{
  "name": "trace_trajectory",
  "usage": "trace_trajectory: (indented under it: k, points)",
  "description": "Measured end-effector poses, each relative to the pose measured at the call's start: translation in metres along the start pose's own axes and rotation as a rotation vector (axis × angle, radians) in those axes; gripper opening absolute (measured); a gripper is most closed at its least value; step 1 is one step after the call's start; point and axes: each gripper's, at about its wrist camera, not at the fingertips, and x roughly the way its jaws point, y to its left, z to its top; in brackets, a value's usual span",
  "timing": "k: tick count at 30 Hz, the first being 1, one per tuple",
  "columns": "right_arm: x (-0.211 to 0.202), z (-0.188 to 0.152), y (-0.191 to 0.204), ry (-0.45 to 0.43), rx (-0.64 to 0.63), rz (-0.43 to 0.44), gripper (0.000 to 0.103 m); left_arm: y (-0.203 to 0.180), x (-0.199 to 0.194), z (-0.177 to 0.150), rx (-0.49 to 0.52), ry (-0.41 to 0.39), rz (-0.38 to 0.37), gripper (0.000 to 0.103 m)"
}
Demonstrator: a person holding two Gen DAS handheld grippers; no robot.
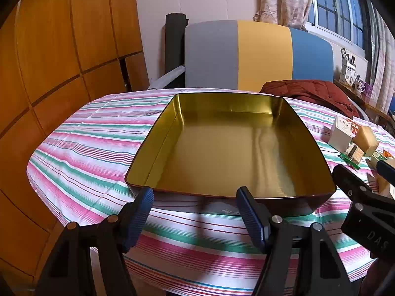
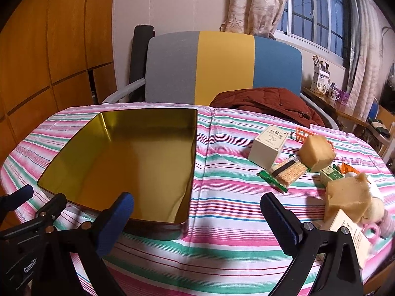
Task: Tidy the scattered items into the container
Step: 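Swing both tools from the gold tray toward the scattered items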
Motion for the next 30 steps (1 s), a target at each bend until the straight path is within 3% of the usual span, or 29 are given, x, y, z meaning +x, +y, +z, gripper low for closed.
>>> trace_trajectory:
  k: [14,19,25,30]
  points:
    - [-0.002,-0.007,-0.022,0.010,0.029,0.001,0.103,-0.018,-0.003,-0.002,0.050,0.007,-0.044,0.071]
    - [-0.017,-0.015,-0.050,-0.050,0.040,0.078,0.103,-0.025,-0.009,-0.004,0.053,0.025,-0.292,0.071]
    - [-0.044,-0.039,-0.117,-0.101,0.059,0.090,0.103,-0.066,-0.025,-0.007,0.227,-0.042,-0.279,0.071]
    - [-0.058,-0.065,-0.179,-0.055,0.152,0.054,0.103,-0.108,-0.034,-0.007,0.338,-0.047,-0.470,0.071]
